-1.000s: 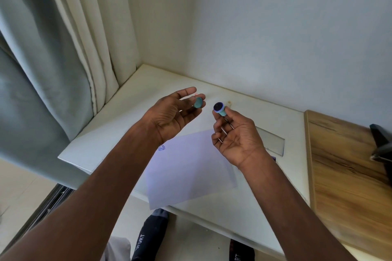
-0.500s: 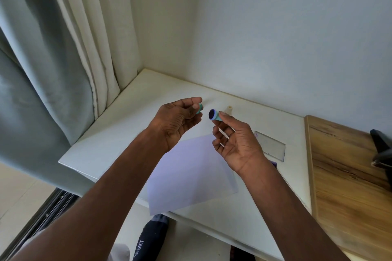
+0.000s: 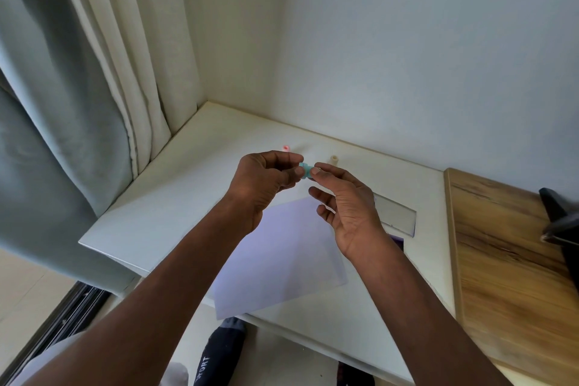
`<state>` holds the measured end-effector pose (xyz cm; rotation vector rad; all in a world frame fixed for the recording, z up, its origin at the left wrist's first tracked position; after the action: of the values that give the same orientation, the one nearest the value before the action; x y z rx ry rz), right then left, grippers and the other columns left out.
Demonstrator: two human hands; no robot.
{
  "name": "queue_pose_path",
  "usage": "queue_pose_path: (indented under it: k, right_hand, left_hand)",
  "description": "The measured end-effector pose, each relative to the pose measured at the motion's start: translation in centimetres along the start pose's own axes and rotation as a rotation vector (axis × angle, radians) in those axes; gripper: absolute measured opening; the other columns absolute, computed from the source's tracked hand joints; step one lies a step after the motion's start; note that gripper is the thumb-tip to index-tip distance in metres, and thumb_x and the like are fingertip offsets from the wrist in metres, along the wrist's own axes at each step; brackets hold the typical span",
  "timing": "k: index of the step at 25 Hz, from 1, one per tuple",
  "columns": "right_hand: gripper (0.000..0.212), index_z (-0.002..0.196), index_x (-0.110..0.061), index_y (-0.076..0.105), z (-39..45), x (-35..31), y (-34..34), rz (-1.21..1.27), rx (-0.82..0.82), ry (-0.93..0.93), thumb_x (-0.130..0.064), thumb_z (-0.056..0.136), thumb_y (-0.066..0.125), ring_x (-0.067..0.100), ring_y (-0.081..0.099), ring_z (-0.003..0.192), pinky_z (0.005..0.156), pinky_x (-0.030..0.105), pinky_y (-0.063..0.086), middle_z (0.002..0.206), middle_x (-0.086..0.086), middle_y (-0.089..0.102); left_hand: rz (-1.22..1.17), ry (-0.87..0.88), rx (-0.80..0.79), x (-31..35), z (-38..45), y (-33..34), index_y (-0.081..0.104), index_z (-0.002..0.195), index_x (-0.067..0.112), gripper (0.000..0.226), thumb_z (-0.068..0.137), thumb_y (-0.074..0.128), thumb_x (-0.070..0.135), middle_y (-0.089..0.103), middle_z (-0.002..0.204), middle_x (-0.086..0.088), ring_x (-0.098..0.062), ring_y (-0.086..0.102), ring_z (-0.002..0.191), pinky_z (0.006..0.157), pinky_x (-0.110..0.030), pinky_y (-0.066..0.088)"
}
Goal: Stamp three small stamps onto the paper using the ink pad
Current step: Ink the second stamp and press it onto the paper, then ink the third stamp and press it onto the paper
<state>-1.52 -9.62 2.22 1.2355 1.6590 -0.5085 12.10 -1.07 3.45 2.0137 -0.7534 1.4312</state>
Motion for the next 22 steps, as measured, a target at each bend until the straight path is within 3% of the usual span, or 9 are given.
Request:
queue_pose_path:
  k: [5, 11, 15, 17, 20, 22]
  right_hand:
    - [0.019, 0.101, -0.023, 0.082, -0.2, -0.6, -0.2, -0.098, -0.012, -0.054, -0.027, 0.083, 0.084, 0.013, 0.074, 0.084, 0.068, 0.028, 0.049, 0.095, -0.003, 0.082]
    - [0.022, 0.103, -0.02, 0.081, -0.1, -0.2, -0.7, -0.099, -0.034, 0.006, -0.029, 0.084, 0.083, 0.019, 0.077, 0.094, 0.074, 0.031, 0.053, 0.096, -0.001, 0.082]
    - [0.026, 0.114, -0.013, 0.077, 0.2, 0.5, -0.6, -0.004, -0.126, 0.132, -0.023, 0.09, 0.077, 0.022, 0.078, 0.095, 0.073, 0.031, 0.057, 0.104, 0.006, 0.081]
    - [0.023, 0.116, -0.008, 0.075, 0.4, 0.9, -0.3, 0.091, -0.168, 0.236, -0.015, 0.094, 0.071, 0.021, 0.078, 0.087, 0.066, 0.029, 0.059, 0.105, 0.011, 0.08]
    - [0.023, 0.116, -0.006, 0.073, 0.7, 1.1, -0.4, 0.215, -0.128, 0.323, -0.008, 0.093, 0.069, 0.019, 0.078, 0.076, 0.059, 0.025, 0.059, 0.098, 0.014, 0.08]
    - [0.024, 0.113, -0.005, 0.072, 1.3, 0.5, -1.0, 0.229, -0.054, 0.26, -0.01, 0.089, 0.075, 0.017, 0.077, 0.072, 0.055, 0.023, 0.057, 0.094, 0.013, 0.08]
  left_hand:
    - [0.04, 0.053, 0.028, 0.2, -0.2, -0.3, 0.078, 0.104, 0.001, 0.02, 0.084, 0.077, -0.002, 0.078, 0.098, -0.018, -0.037, 0.074, 0.099, 0.092, -0.038, 0.061]
    - [0.112, 0.112, 0.022, 0.0, -0.6, 0.0, 0.079, 0.095, 0.001, 0.015, 0.081, 0.082, 0.006, 0.077, 0.089, -0.021, -0.025, 0.07, 0.078, 0.086, -0.04, 0.062]
    - [0.231, 0.158, 0.019, 0.0, -0.5, 0.4, 0.075, 0.084, 0.004, 0.018, 0.076, 0.088, 0.014, 0.074, 0.077, -0.012, -0.011, 0.065, 0.067, 0.068, -0.028, 0.056]
    - [0.318, 0.189, 0.044, 0.1, -0.5, 0.6, 0.073, 0.081, 0.006, 0.021, 0.075, 0.09, 0.017, 0.072, 0.075, -0.004, -0.006, 0.068, 0.073, 0.069, -0.027, 0.053]
    - [0.41, 0.209, 0.05, 0.1, -0.3, 0.9, 0.074, 0.088, 0.011, 0.024, 0.076, 0.089, 0.024, 0.073, 0.081, 0.0, -0.019, 0.069, 0.112, 0.076, -0.026, 0.049]
    - [0.503, 0.208, 0.043, -0.1, -0.3, 0.9, 0.074, 0.1, 0.016, 0.033, 0.076, 0.088, 0.034, 0.073, 0.089, -0.002, -0.021, 0.07, 0.102, 0.069, -0.027, 0.051]
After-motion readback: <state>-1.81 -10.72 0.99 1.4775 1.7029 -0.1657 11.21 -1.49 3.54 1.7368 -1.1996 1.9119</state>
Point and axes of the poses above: each hand's wrist, its own z-axis towards the middle knuckle, its own y-axis out of the palm, x = y × z, the point moved 4 cm from there along z, towards the middle knuckle
